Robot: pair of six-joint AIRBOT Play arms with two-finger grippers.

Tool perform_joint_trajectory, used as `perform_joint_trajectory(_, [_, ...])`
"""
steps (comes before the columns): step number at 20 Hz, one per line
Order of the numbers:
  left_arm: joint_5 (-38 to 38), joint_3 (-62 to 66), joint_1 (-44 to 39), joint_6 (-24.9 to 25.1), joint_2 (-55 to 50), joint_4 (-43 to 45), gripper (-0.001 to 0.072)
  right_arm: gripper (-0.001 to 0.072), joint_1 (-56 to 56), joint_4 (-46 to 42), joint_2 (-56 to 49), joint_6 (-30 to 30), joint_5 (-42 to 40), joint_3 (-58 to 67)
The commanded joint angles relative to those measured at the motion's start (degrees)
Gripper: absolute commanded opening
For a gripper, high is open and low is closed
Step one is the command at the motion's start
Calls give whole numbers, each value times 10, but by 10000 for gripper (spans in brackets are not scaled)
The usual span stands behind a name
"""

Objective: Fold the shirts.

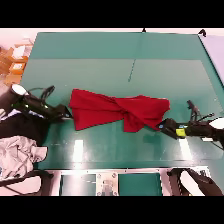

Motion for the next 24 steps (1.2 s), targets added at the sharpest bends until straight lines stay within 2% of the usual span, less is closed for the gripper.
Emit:
perform_joint_trajectory(1, [75, -76, -35, 14, 5, -45, 655, 534, 84, 58, -25, 1, -83, -43])
perform_joint_trajectory(4, [154, -83, -94, 10, 3, -45, 654, 534, 159, 99, -76, 1, -153, -40])
perform_joint_trajectory(5, [171, -83, -106, 2, 3, -51, 555, 534, 180, 108, -94, -1, -170, -37])
perform_joint_trajectory(7, [169, -83, -117, 5, 3, -63, 268, 534, 215, 118, -126, -1, -196, -23])
perform_joint_trajectory(8, [157, -83, -117, 17, 3, -65, 76, 534, 229, 121, -140, -1, -207, -13])
perform_joint_trajectory(9, [146, -83, -117, 27, 3, -64, 24, 534, 242, 121, -155, -1, -215, 0])
perform_joint_trajectory(12, [139, -83, -117, 29, 3, -52, 23, 528, 269, 123, -200, -1, -237, 42])
perform_joint_trajectory(13, [141, -83, -117, 29, 3, -50, 23, 442, 277, 122, -216, -1, -237, 57])
perform_joint_trajectory(15, [146, -83, -116, 28, 3, -35, 23, 86, 292, 125, -234, -16, -231, 81])
perform_joint_trajectory(16, [147, -83, -116, 28, 3, -25, 23, 20, 298, 127, -233, -28, -216, 91])
perform_joint_trajectory(20, [112, -55, -116, -23, 3, 99, 22, 17, 270, 126, -162, -29, -54, 187])
perform_joint_trajectory(24, [42, -12, -116, -49, 3, 213, 22, 18, 122, 122, -49, -14, -29, 391])
